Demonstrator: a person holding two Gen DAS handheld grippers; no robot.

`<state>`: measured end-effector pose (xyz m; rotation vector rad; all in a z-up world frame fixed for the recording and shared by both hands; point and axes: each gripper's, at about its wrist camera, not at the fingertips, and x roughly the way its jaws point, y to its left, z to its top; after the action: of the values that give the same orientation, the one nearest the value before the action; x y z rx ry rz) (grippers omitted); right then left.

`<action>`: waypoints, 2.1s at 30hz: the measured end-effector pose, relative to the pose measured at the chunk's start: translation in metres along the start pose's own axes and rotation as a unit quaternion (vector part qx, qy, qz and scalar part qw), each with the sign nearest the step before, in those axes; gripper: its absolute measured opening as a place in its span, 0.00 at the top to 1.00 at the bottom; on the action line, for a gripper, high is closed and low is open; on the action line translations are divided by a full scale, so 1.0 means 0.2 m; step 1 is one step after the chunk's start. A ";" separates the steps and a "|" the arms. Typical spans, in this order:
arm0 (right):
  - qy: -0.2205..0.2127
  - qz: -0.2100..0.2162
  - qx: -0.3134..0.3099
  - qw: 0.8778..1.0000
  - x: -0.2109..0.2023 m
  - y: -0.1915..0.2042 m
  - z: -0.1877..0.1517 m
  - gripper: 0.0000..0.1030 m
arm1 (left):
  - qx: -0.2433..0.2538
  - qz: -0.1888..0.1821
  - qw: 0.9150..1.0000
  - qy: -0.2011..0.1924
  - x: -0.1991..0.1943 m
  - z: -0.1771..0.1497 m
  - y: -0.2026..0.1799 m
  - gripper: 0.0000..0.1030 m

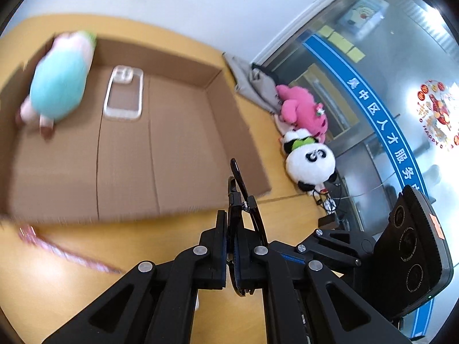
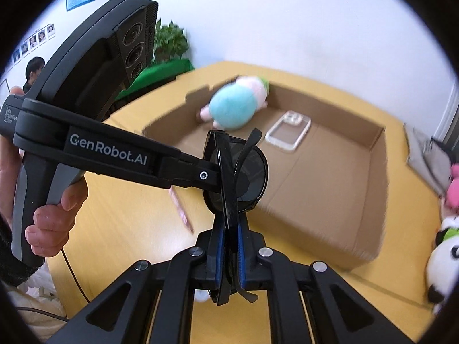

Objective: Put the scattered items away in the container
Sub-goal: 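Carry the sunglasses with the right gripper over the box, then open the right gripper to drop the sunglasses into the box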

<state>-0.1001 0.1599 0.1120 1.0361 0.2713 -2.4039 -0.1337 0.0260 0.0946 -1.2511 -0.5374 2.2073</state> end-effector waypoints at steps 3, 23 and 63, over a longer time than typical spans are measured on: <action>-0.024 -0.010 -0.004 1.000 -0.06 -0.06 0.16 0.93 | 0.031 0.008 0.999 -0.017 -0.07 0.17 -0.08 0.97; 0.013 0.029 0.055 0.998 0.39 -0.77 0.93 0.94 | 0.080 0.047 0.995 0.026 0.31 1.20 0.04 0.97; 0.140 0.058 0.250 0.956 1.33 -1.10 0.63 0.93 | -0.026 0.084 0.983 0.159 1.27 1.16 0.69 0.93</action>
<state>-0.4484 0.2034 0.0037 1.5710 -0.3161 -2.2619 -0.4785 0.0613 -0.0369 -1.6912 -0.3746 2.0764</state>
